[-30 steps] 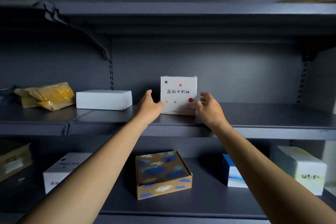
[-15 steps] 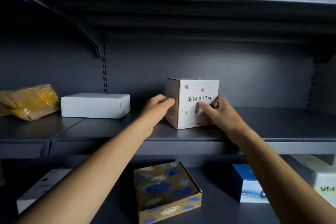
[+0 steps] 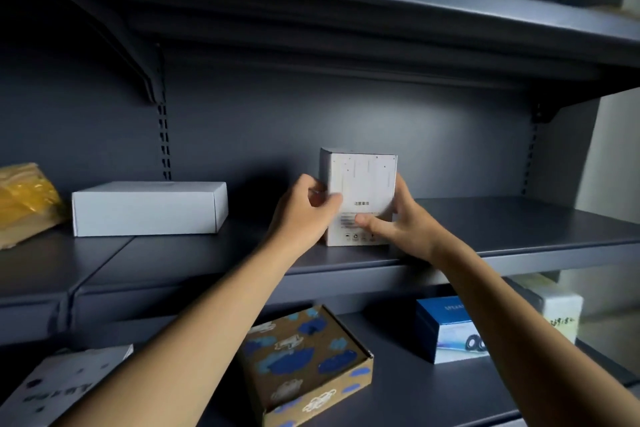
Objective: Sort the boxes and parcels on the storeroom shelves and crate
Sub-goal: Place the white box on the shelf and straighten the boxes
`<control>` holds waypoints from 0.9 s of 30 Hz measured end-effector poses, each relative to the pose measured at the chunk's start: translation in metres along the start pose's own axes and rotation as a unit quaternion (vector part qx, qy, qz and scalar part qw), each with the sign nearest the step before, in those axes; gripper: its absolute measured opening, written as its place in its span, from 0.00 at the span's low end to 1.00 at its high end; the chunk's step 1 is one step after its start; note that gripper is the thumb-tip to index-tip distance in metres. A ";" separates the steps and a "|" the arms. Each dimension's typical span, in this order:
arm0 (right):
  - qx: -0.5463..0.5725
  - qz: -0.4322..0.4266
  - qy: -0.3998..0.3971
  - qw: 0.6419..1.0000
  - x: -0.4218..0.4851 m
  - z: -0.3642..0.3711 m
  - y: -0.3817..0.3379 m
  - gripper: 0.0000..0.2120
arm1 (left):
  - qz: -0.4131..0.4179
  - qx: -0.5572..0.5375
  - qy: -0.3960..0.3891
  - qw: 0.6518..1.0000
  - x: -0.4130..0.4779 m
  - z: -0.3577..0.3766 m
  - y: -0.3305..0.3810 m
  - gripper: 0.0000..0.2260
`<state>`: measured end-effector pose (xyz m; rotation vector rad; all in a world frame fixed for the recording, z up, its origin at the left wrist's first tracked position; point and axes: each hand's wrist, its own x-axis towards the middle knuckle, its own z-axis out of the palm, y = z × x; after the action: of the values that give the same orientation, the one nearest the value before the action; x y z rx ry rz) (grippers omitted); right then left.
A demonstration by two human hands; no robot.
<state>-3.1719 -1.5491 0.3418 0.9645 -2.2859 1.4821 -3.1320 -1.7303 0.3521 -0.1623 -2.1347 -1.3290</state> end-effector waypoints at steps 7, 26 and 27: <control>-0.013 0.056 0.010 0.998 0.000 -0.007 0.002 0.23 | 0.013 -0.024 0.050 0.998 -0.001 -0.005 0.001 0.08; 0.116 0.032 0.062 0.991 -0.006 -0.011 -0.003 0.25 | -0.007 -0.073 0.035 0.997 0.000 -0.003 -0.002 0.23; 0.124 0.034 0.059 0.990 -0.006 -0.012 -0.001 0.24 | 0.004 -0.073 0.037 0.997 -0.001 -0.003 0.000 0.21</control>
<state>-3.1683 -1.5367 0.3449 0.8416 -2.1065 1.8334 -3.1300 -1.7331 0.3523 -0.1786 -1.9749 -1.4629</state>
